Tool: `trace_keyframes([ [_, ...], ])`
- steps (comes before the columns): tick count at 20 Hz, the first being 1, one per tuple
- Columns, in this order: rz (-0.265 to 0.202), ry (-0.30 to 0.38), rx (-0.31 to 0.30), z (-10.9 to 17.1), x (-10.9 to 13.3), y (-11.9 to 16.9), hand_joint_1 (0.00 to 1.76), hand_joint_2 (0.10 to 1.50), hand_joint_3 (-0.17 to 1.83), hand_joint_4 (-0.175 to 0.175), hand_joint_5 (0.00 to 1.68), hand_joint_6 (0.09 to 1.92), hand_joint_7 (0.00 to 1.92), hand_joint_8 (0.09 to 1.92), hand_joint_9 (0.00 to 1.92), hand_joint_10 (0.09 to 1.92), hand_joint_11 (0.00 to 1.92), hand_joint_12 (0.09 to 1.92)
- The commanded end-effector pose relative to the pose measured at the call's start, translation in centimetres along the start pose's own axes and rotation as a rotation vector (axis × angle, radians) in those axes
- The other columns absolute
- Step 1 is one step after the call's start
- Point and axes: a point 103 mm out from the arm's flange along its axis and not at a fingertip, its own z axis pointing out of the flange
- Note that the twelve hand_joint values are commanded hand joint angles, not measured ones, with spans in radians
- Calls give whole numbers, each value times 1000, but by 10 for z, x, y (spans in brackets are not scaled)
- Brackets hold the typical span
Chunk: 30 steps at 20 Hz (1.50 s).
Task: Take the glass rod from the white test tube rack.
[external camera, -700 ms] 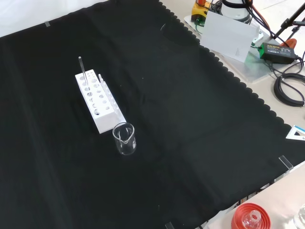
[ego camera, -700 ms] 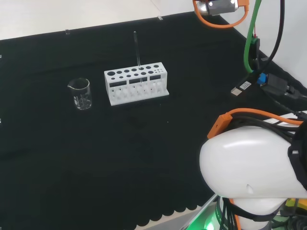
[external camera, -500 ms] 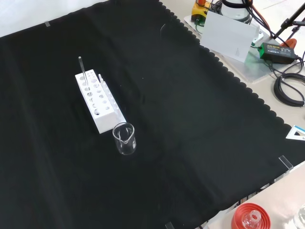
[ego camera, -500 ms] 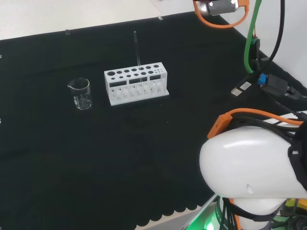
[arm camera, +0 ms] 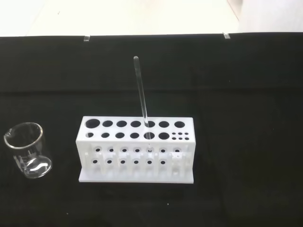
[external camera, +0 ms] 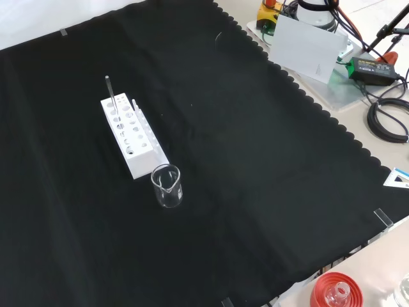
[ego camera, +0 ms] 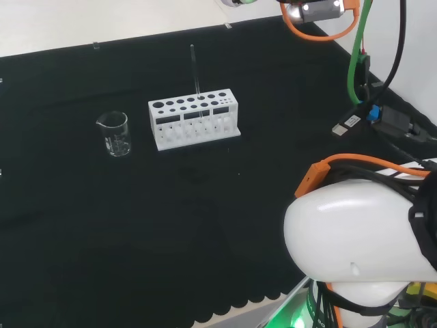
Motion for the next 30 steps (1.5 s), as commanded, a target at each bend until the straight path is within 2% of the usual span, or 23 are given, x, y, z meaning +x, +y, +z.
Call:
trace_keyframes([
  [1,6,12,-3,1,-4,3,444,917,344,-49,5,87,0,112,0,457,0,1035],
  [3,10,25,-5,2,-7,3,444,923,332,-49,10,87,0,139,0,492,0,1064],
  [7,-8,28,-4,4,-9,6,456,935,303,-79,171,87,0,398,0,690,0,1217],
  [10,-14,43,-6,4,-13,10,468,935,298,-76,199,87,0,539,0,810,0,1323],
  [17,-44,55,3,10,-13,34,479,928,305,-50,166,87,0,633,5,908,0,1414],
  [20,-50,6,-3,15,-10,46,483,924,311,-46,172,87,0,682,24,932,0,1446],
  [24,-79,25,-2,20,-9,63,484,921,321,-39,198,87,16,750,74,950,22,1478],
  [30,-97,55,16,25,-4,96,491,915,340,-37,223,87,89,812,220,946,137,1445],
])
